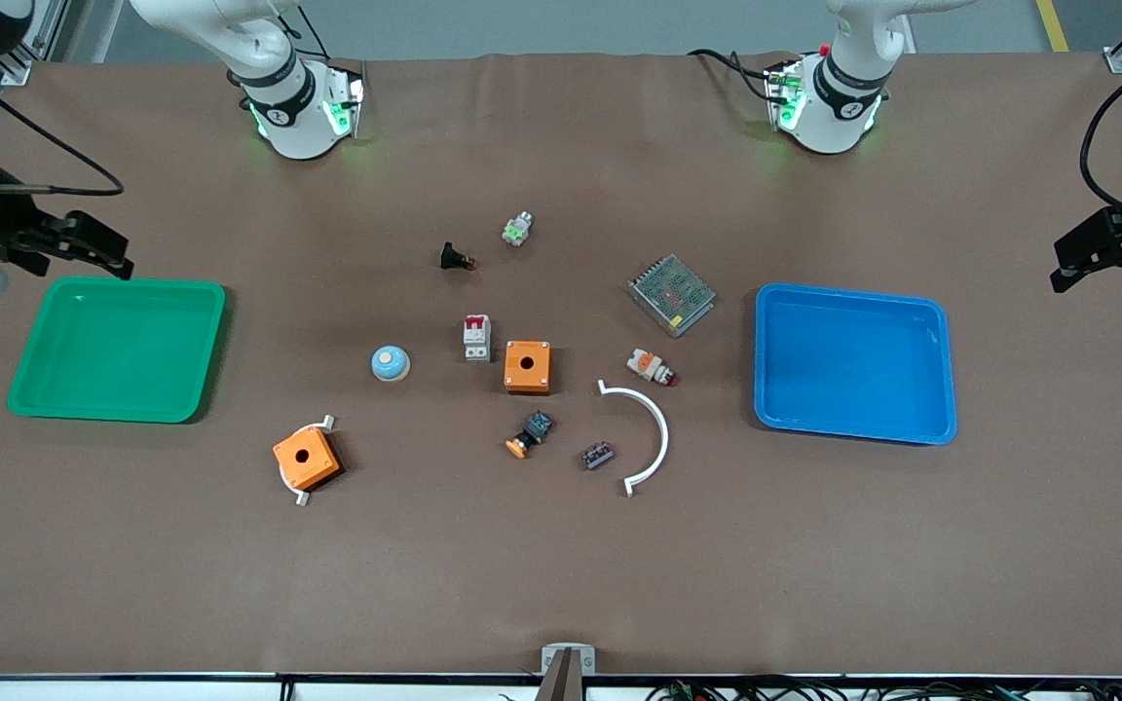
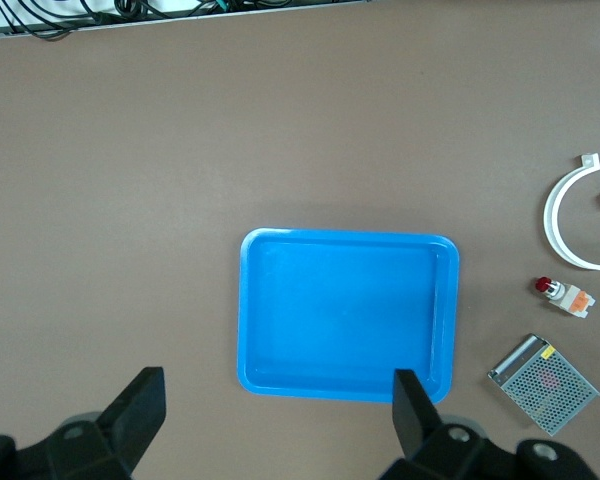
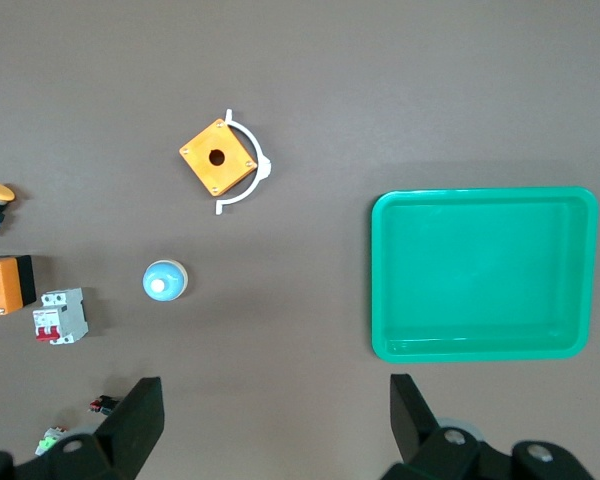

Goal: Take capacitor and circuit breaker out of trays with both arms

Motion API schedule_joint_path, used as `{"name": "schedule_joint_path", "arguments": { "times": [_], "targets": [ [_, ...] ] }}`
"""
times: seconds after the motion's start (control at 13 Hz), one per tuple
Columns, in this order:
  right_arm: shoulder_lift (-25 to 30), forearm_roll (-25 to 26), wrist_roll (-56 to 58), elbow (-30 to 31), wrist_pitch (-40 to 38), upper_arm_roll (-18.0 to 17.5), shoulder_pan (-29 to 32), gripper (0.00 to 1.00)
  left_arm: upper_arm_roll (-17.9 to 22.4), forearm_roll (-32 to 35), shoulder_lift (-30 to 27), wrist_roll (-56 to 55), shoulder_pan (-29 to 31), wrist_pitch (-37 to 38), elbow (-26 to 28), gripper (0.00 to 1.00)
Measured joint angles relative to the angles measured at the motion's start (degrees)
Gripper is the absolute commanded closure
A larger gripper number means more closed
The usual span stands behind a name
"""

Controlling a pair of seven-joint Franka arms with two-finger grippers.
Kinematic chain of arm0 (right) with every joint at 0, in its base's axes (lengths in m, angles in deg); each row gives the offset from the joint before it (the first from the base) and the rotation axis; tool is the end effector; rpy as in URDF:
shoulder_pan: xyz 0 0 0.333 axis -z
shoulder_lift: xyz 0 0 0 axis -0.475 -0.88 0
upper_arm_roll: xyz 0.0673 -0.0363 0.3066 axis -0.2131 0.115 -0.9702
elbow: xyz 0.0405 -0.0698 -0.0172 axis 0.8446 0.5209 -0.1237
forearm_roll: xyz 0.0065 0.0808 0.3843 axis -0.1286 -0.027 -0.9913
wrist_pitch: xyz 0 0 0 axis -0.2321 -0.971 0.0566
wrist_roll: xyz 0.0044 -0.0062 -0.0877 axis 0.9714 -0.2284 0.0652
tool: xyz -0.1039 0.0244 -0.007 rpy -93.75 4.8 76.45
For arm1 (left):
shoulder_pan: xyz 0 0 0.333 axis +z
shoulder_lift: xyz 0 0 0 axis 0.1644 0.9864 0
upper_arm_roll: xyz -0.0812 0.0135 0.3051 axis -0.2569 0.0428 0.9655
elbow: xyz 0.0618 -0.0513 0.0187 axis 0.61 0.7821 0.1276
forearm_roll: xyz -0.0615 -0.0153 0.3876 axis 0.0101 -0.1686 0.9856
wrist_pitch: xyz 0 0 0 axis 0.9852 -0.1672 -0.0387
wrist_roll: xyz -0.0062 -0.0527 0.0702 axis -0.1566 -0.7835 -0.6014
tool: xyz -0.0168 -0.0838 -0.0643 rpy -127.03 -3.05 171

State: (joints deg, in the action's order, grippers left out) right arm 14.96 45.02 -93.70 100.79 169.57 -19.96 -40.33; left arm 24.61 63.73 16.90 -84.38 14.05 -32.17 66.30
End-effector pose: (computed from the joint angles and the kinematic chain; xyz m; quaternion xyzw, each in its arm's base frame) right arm 0.5493 0.0103 0.6235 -0.9994 0.0353 0.0014 0.0001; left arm 0.5730 0.0018 0.6482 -0.9973 0.0412 -0.0596 0.0137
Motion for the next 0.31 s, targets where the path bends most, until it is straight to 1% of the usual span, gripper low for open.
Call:
{"name": "schedule_joint_path", "arguments": {
  "times": [0.31],
  "targets": [
    [1.85,0.01,4.77,0.02,-0.22,0.1,1.96,0.0,0.01,0.0,0.0,0.0,0.02,0.0,-0.87,0.0]
  ]
}}
